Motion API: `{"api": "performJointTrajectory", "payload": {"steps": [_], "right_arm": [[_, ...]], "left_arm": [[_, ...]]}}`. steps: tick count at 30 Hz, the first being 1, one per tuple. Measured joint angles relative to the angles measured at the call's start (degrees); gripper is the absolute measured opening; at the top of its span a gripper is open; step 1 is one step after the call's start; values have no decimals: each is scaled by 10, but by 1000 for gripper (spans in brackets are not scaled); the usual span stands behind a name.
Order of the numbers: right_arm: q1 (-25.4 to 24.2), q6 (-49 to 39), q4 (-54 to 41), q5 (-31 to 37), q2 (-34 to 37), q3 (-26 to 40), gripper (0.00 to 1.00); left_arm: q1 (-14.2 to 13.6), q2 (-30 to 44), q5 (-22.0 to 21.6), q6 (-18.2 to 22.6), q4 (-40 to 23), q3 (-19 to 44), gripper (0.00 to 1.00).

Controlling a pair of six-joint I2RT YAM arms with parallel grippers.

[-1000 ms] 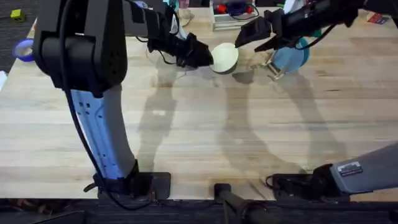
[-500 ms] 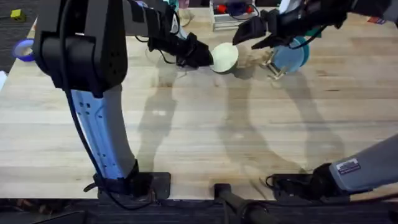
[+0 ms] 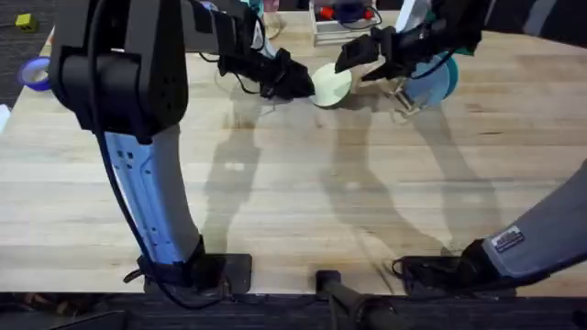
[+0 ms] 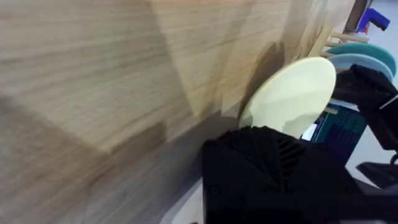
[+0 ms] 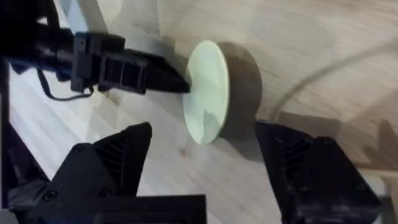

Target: Pick up the plates from the table one by one and place each into a slot on the dish rack.

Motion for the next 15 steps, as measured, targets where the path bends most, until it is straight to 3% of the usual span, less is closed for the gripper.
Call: {"api": "performJointTrajectory", "payload": {"steps": [15], "right_arm": [[33,53,73,-3,32,0,992]], "left_arm": [[0,0,0,0,0,0,38]]}}
